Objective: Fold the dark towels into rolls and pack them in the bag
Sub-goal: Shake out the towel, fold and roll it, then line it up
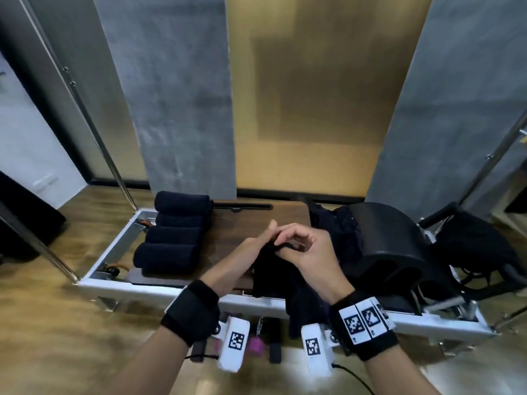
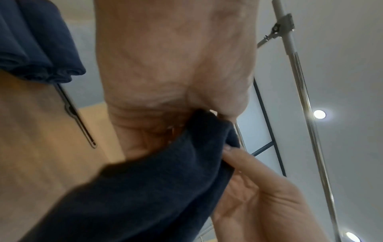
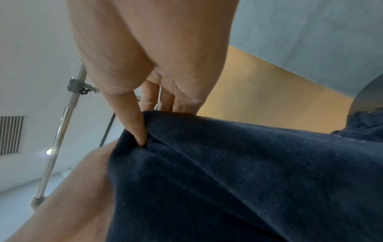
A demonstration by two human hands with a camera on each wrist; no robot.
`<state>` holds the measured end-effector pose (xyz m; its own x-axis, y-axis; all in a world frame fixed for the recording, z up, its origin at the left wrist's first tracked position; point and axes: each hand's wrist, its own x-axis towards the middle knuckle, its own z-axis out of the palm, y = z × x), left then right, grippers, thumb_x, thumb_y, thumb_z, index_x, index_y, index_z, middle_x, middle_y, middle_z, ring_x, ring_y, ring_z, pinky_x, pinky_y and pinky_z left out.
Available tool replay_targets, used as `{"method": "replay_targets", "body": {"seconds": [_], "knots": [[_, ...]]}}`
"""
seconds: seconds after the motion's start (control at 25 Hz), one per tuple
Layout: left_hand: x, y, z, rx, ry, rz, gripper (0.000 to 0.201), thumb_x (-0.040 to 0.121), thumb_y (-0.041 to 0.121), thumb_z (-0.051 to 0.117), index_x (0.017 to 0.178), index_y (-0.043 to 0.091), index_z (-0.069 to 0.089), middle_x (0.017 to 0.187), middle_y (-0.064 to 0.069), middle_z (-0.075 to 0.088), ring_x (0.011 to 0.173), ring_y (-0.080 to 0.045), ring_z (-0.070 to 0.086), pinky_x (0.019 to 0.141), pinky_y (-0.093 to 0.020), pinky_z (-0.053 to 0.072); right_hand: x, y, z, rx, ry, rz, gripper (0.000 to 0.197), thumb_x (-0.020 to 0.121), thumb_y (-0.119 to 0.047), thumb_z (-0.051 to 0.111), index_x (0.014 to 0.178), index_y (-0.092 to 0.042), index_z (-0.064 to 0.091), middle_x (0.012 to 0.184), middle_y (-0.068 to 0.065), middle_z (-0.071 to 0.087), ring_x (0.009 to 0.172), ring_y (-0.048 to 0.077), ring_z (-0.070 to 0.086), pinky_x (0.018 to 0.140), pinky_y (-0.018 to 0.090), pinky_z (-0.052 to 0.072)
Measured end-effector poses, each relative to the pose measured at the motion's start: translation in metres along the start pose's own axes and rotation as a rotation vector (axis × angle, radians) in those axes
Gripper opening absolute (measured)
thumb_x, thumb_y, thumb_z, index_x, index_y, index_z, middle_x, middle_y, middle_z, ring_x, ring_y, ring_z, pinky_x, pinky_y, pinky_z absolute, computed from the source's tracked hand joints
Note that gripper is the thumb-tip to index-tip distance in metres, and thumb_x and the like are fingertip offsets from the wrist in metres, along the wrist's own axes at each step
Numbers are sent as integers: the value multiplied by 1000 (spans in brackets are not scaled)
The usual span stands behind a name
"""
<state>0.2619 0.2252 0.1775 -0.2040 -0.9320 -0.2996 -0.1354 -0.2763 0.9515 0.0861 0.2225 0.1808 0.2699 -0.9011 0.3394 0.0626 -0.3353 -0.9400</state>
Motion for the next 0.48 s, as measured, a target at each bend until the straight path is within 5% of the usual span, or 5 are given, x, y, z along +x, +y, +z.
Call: {"method": "replay_targets", "body": {"seconds": [0.12, 0.2, 0.36, 0.48], "knots": [[-18, -19, -17, 34, 62, 200, 26, 106, 25, 62, 105, 6, 81, 100, -9, 80, 94, -17, 70, 80, -25, 53, -26, 5, 29, -12, 7, 17, 20, 75, 27, 69, 83, 8, 69, 104, 17, 74, 104, 23, 72, 92, 32, 54], [-31, -29, -21, 75, 78, 287, 16, 103, 2, 63, 105, -5, 77, 99, -14, 78, 91, -16, 69, 82, -26, 52, -42, 5, 45, -46, 18, 14, 24, 75, 26, 66, 83, 4, 67, 104, 14, 76, 108, 25, 72, 89, 32, 54], [-61, -35, -27, -13, 79, 363, 13, 95, -3, 71, 106, 0, 78, 104, -7, 80, 99, -10, 73, 90, -20, 52, -71, 0, 66, -5, 129, -26, 25, 79, 13, 70, 91, -7, 60, 111, 9, 74, 113, 27, 69, 87, 39, 57], [-84, -32, -41, -1, 55, 449, 26, 94, -4, 73, 116, 8, 75, 113, -1, 79, 112, -8, 71, 97, -16, 49, -81, 2, 64, -18, 326, 55, 46, 81, 12, 64, 114, -19, 64, 129, -2, 67, 124, 20, 62, 101, 54, 55]]}}
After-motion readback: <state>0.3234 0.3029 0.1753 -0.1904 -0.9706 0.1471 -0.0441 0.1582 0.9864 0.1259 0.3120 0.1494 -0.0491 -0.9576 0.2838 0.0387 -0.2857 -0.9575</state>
